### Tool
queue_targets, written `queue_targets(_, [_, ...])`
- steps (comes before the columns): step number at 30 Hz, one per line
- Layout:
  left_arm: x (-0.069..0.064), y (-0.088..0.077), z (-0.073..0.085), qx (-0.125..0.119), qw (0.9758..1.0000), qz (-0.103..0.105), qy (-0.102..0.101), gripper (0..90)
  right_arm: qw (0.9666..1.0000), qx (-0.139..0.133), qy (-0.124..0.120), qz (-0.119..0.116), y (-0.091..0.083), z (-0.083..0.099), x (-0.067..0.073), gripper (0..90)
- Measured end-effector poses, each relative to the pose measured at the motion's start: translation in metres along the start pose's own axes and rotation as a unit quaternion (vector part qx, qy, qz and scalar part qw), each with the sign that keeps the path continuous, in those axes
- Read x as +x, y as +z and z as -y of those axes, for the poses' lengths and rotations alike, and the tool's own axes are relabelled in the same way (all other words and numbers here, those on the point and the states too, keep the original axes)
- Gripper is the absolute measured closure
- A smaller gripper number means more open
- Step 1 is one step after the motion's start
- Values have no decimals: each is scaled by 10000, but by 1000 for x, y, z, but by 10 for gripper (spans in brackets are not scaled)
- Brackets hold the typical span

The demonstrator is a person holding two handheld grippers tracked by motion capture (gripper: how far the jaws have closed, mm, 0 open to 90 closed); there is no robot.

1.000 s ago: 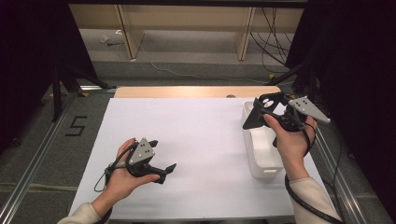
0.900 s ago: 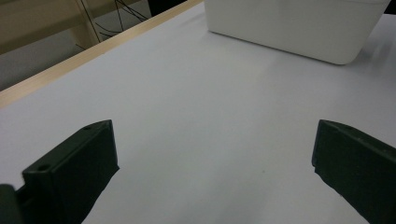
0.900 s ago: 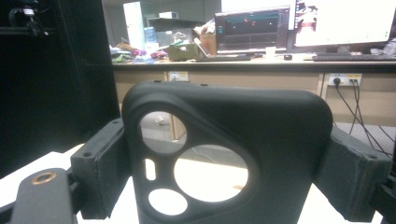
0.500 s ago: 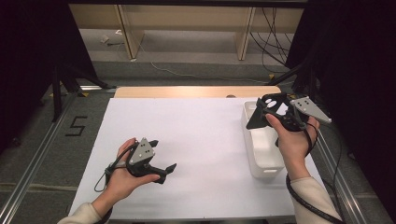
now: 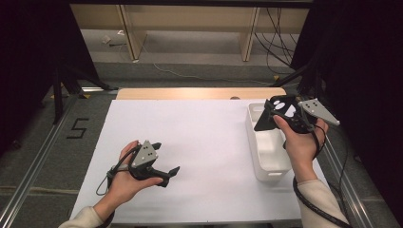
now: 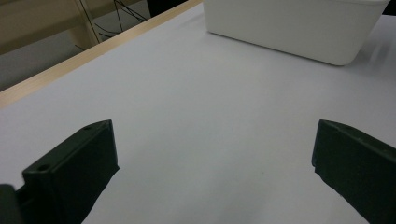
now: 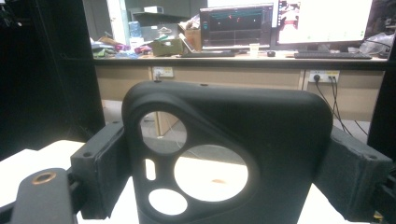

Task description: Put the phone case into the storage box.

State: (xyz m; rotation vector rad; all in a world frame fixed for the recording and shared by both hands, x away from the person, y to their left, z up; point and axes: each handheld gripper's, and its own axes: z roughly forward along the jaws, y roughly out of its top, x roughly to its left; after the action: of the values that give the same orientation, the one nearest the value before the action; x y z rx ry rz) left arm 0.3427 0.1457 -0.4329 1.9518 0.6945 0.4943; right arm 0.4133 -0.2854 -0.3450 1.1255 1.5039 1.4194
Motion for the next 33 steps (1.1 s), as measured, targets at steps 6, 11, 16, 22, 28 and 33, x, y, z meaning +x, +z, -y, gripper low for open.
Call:
queue_targets(6, [0,0,0,-2,10000,0,3,0,10000,19,-6,56,0,1,-3,154])
queue_targets(11, [0,0,0,-7,10000,4,-5,0,10000,40,-1,88,0,2,-5,154])
queue_targets(16, [0,0,0,-9,10000,7,-4,0,9999,76,-23,129,1,4,-8,154])
queue_targets(22, [1,0,0,-10,10000,6,-9,0,9998,98,-29,157,2,5,-10,154])
queue_targets(28, [0,0,0,0,10000,2,-4,0,9998,118,-39,147,4,6,-9,154])
queue_targets(33, [0,1,0,3,10000,14,1,0,9998,120,-33,158,5,5,-10,154])
